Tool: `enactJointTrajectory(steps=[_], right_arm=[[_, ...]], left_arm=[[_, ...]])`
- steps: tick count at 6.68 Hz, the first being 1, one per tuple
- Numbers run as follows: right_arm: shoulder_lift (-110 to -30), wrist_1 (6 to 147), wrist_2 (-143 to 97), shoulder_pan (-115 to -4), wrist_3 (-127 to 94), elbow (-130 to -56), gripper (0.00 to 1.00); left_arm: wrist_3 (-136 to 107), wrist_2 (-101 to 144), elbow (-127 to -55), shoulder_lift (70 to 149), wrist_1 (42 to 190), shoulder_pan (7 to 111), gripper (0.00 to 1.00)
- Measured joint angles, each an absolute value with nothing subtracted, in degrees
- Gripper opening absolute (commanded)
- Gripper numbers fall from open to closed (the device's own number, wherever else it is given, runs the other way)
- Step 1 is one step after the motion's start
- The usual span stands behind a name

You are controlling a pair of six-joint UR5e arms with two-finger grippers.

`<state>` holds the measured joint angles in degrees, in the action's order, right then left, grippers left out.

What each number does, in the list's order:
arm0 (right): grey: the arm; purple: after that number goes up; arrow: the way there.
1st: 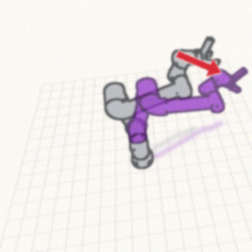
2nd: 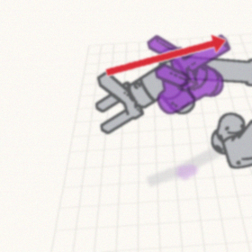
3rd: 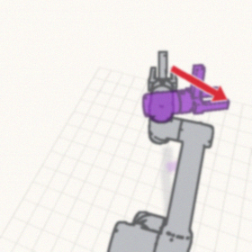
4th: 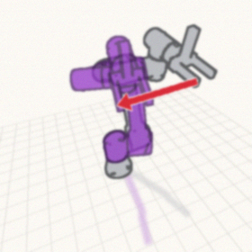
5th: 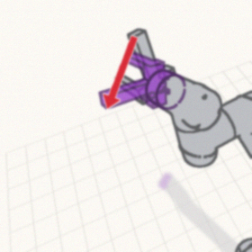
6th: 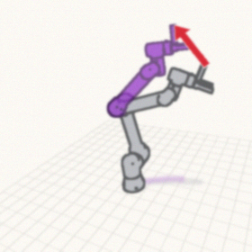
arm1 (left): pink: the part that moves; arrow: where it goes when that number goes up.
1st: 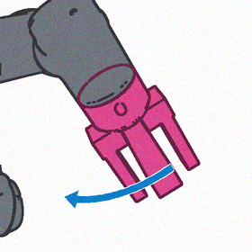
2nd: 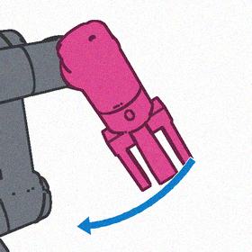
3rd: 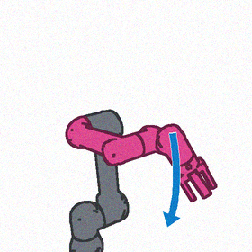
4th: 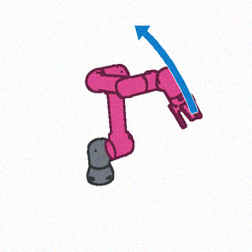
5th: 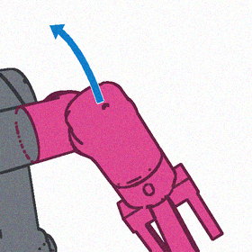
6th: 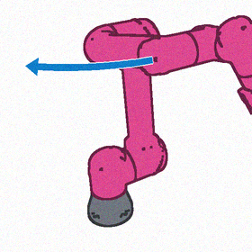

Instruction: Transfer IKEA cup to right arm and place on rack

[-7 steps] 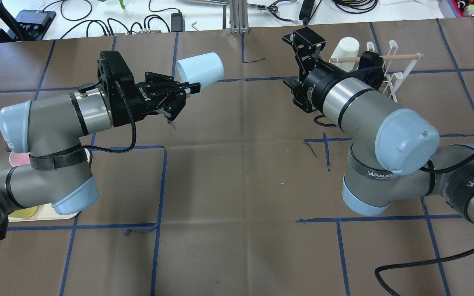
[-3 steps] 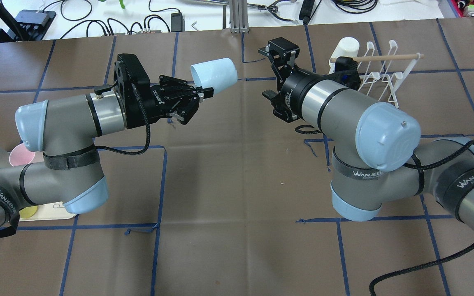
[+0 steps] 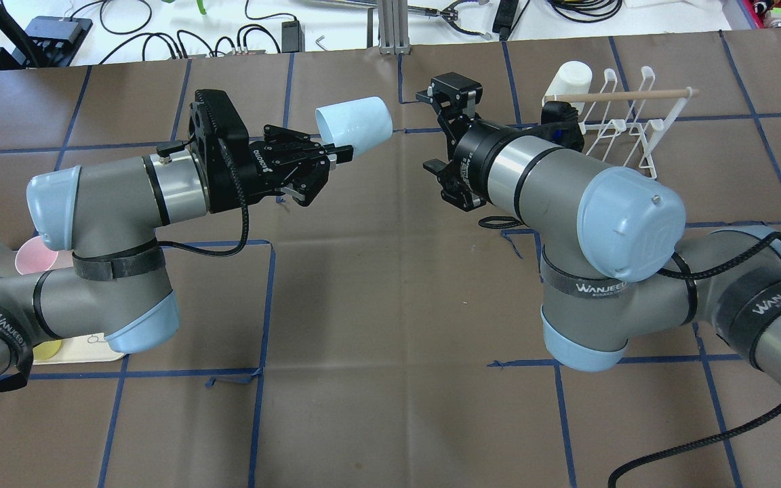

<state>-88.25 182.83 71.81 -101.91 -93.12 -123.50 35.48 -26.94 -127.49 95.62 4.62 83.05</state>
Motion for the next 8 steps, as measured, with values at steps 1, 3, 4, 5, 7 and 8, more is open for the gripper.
enactJointTrajectory(steps=[1, 3, 4, 5, 7, 8], right_arm=[[-88.14, 182.31, 71.81, -102.53, -94.08, -123.02, 0.95], [-87.86, 181.48, 71.70, -103.42, -95.51, -122.11, 0.95], [-87.58, 180.50, 71.58, -103.64, -96.11, -121.34, 0.95], [-86.99, 179.32, 71.50, -103.85, -96.53, -120.22, 0.95], [-84.60, 178.63, 71.60, -105.13, -96.87, -117.79, 0.94], [-83.82, 178.46, 71.70, -105.80, -97.03, -116.97, 0.93]], left_arm=[[35.50, -26.94, -127.51, 95.63, 4.57, 83.05, 0.05], [35.51, -26.90, -127.56, 95.62, 4.47, 83.06, 0.06], [35.51, -26.90, -127.59, 95.63, 4.40, 83.06, 0.06], [35.51, -26.90, -127.64, 95.62, 4.32, 83.06, 0.06], [35.51, -26.89, -127.69, 95.63, 4.23, 83.06, 0.06], [35.51, -26.89, -127.70, 95.62, 4.22, 83.06, 0.06]])
